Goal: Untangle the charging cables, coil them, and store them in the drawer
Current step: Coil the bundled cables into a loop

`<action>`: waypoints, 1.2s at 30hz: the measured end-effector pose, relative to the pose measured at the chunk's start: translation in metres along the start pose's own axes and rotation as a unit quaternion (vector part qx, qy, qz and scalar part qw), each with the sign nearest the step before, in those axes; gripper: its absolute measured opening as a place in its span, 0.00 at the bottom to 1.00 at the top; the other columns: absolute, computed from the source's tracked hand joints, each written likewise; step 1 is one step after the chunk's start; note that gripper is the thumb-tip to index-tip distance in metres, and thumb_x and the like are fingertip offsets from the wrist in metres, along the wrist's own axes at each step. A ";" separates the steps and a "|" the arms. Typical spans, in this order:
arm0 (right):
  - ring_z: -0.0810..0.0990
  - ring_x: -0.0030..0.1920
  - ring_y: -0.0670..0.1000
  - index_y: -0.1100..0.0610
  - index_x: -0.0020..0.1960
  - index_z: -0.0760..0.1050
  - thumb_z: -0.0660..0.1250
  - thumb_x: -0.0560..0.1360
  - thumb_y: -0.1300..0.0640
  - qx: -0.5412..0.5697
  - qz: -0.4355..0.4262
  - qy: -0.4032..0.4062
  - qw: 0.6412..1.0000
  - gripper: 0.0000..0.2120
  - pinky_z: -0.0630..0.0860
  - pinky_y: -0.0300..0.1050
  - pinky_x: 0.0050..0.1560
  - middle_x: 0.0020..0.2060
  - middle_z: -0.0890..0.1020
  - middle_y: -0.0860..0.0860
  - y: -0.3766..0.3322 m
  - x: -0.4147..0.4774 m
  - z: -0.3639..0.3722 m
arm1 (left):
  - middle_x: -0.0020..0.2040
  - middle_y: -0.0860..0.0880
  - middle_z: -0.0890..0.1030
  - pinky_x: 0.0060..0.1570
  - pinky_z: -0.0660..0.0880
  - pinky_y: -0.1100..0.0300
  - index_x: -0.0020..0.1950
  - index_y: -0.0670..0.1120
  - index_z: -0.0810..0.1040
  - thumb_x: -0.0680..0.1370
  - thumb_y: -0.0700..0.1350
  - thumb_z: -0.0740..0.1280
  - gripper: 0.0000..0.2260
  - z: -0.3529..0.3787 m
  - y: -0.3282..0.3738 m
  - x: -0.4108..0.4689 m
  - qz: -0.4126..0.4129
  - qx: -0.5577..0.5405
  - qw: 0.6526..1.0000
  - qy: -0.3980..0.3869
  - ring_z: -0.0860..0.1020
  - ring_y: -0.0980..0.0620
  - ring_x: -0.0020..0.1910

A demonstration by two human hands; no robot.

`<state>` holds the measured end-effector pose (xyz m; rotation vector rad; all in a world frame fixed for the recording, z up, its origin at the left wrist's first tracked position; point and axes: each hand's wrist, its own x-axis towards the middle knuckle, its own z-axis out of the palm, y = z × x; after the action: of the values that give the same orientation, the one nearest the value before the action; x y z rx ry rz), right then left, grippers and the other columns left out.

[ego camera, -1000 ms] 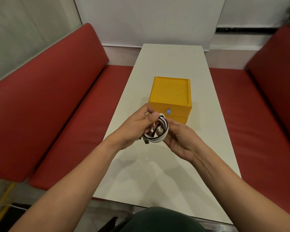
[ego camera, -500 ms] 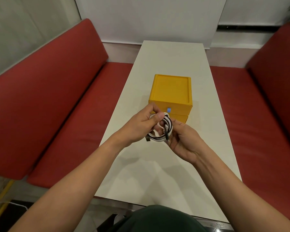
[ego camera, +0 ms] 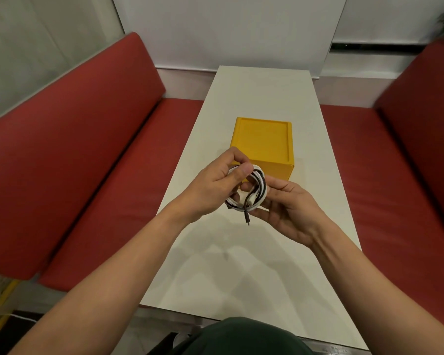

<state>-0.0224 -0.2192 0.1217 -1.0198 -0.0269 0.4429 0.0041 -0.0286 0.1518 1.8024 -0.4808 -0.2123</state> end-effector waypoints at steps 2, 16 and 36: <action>0.87 0.53 0.54 0.55 0.56 0.87 0.65 0.77 0.62 -0.022 -0.014 -0.003 1.000 0.14 0.84 0.49 0.52 0.54 0.87 0.56 -0.002 0.000 0.002 | 0.36 0.56 0.77 0.35 0.70 0.61 0.53 0.51 0.72 0.86 0.48 0.61 0.04 0.000 0.004 0.001 0.020 0.010 1.000 0.002 0.73 0.57 0.32; 0.83 0.60 0.60 0.62 0.65 0.80 0.68 0.76 0.61 -0.001 0.014 -0.036 0.999 0.18 0.80 0.57 0.61 0.59 0.83 0.60 -0.007 0.003 -0.005 | 0.38 0.57 0.79 0.36 0.69 0.64 0.54 0.51 0.70 0.86 0.49 0.61 0.03 -0.009 0.004 0.002 0.036 0.116 0.992 0.020 0.74 0.60 0.34; 0.85 0.56 0.54 0.57 0.60 0.81 0.77 0.70 0.54 -0.155 0.036 0.044 0.986 0.20 0.78 0.62 0.64 0.51 0.86 0.54 0.000 0.010 0.037 | 0.43 0.54 0.80 0.42 0.75 0.54 0.54 0.53 0.70 0.85 0.53 0.61 0.05 -0.012 -0.011 0.003 0.008 0.146 0.989 -0.002 0.77 0.56 0.40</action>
<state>-0.0220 -0.1854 0.1400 -1.3495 0.0215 0.4671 0.0137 -0.0171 0.1449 2.0832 -0.5508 -0.1401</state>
